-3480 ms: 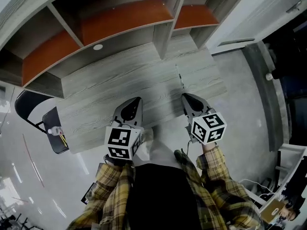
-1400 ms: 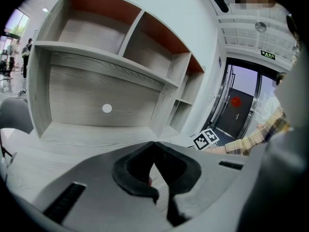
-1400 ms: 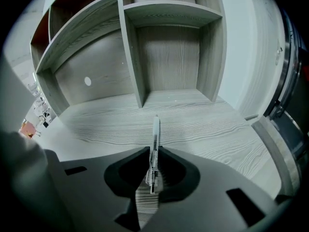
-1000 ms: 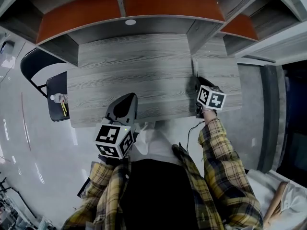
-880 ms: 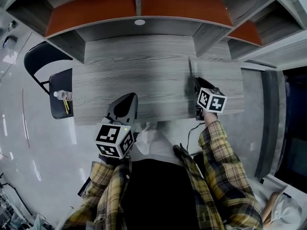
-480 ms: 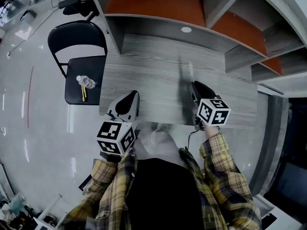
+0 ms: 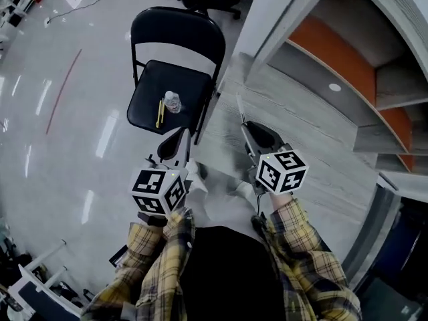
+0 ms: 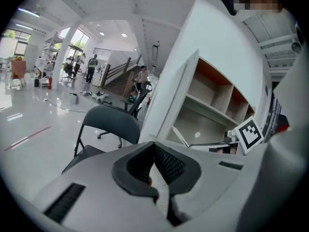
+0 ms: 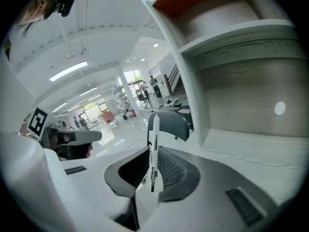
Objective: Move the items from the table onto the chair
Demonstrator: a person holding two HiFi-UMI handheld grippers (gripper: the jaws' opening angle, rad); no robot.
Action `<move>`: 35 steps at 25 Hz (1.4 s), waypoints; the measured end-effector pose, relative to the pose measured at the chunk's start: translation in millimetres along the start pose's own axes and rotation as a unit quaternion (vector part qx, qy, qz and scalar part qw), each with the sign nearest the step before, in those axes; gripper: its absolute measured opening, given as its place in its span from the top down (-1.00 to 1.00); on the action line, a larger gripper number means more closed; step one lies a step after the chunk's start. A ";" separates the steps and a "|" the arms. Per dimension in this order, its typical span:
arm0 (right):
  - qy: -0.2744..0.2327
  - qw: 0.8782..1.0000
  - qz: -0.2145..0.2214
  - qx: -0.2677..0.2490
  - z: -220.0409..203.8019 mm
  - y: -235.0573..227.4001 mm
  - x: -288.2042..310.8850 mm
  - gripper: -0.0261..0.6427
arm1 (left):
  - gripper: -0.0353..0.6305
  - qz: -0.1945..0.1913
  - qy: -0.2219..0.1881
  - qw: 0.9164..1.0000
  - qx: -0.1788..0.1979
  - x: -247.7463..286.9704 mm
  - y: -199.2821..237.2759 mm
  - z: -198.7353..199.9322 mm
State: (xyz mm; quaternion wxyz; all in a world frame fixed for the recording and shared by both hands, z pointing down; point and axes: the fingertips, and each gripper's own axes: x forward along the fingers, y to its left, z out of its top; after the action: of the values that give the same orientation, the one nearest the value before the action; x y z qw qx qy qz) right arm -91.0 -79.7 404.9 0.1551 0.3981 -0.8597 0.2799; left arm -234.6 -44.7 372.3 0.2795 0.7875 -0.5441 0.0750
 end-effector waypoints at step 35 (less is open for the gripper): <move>0.196 0.977 0.079 0.009 -199.1 148.8 438.8 0.73 | 0.88 0.211 -0.006 0.963 -0.166 -11.0 320.3 -154.8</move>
State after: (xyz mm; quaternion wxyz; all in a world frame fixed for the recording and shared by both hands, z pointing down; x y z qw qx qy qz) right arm -475.6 -143.2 724.8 0.2939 0.2675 -0.8389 0.3718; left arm -498.1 -35.5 611.4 0.3810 0.5976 -0.7046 0.0360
